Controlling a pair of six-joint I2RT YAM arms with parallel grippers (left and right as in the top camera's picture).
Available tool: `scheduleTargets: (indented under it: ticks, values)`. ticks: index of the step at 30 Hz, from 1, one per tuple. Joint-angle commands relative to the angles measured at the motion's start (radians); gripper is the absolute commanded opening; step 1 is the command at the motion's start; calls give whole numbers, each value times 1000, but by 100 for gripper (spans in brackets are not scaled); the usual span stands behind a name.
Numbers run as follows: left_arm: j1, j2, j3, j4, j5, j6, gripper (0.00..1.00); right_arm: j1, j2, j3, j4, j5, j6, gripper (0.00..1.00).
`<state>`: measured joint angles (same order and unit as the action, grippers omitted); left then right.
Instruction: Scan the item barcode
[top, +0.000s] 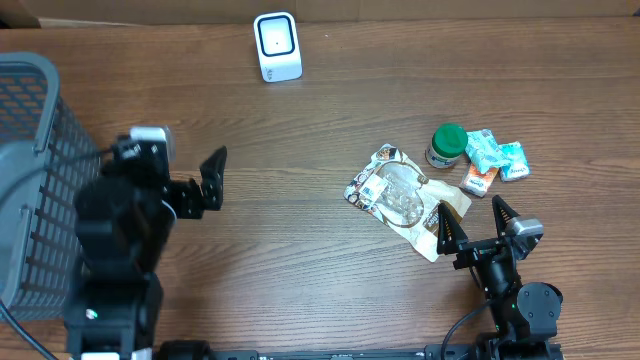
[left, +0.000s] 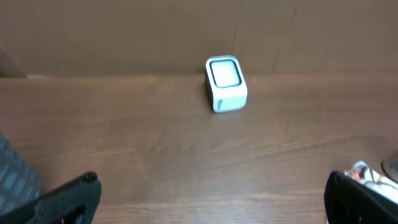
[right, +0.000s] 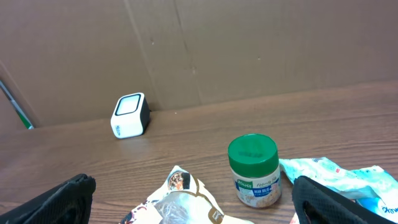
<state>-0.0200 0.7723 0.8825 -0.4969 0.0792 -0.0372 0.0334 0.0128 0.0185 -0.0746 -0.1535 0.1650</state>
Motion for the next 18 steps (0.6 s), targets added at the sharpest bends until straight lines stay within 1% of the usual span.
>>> scheduleTargets:
  ticks: [1,4,9,13,18]
  values:
    - [-9,-100,-178,142,40,23,99,1,-10,-10,5,-5,11,100]
    - [-14,-183,-327,290,43,24,100,1,-10,-10,5,-5,11,100]
    - [-15,-348,-533,447,44,53,99,1,-10,-10,5,-5,11,100]
    - [-15,-459,-649,507,44,108,100,1,-10,-10,5,-5,11,100]
    - [-15,-574,-735,509,44,169,100,1,-10,-10,5,-5,11,100]
